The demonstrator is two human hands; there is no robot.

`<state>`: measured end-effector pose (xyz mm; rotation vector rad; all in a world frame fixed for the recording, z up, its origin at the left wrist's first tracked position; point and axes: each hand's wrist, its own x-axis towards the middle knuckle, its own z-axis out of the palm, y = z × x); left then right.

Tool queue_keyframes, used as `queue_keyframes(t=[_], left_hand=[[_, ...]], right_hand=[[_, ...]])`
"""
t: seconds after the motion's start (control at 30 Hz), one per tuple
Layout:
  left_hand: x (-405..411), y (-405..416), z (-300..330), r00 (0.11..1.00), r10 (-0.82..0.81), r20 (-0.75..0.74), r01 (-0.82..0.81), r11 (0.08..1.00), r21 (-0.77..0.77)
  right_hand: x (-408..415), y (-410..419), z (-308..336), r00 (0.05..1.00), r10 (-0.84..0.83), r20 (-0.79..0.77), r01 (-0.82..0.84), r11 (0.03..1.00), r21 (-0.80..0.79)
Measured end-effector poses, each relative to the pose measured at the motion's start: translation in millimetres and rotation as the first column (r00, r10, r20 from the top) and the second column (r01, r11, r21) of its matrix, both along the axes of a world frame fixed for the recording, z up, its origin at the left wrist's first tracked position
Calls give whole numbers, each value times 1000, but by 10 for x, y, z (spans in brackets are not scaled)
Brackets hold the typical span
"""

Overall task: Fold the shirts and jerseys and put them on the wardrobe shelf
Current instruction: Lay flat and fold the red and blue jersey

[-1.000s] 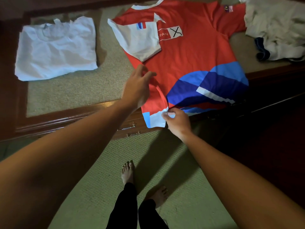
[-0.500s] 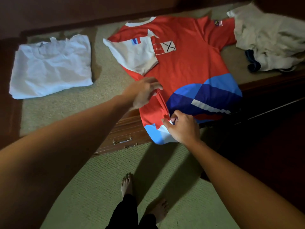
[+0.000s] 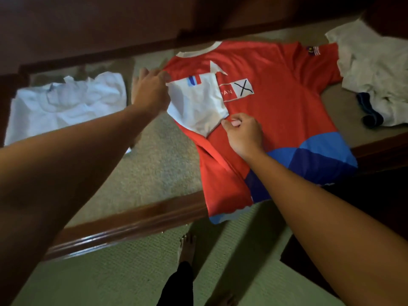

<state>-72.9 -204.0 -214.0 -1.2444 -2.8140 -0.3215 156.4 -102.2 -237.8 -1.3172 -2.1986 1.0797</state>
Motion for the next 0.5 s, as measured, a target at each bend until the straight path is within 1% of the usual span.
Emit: queue_keyframes(t=[0.07,0.13,0.2,0.27,0.33,0.37,0.43,0.5], left_hand=[[-185,96,-28,999,-19,-36,14,993,-120],[-321,193,-75,998,-24,-60,11,978,-210],[-402,279,-109,997,-48,-64,31,967,-253],[-468,346,-133,993,-94,-66,74,963,-259],[-535,388,-157,989,-141,-53,128,971,-202],[-570,404,-167,986,-164,-19,160,978,-136],[-630,419,-171,964,-240,113,233,970,66],[-664,430,-175,922,-325,209,276,932,234]], right_hand=[[-294,134,-18,1000,-9,-9,9,1000,-17],[-555,262,-41,999,-14,29,15,999,-40],[-769,370,-54,996,-19,86,21,1000,-14],[-931,452,-40,990,-11,138,10,1000,3],[-1051,513,-9,983,-8,185,6,1000,11],[-1094,542,1,978,-6,208,3,1000,14],[-1165,588,13,974,-1,225,2,1000,-1],[-1215,638,20,984,-10,179,11,1000,-5]])
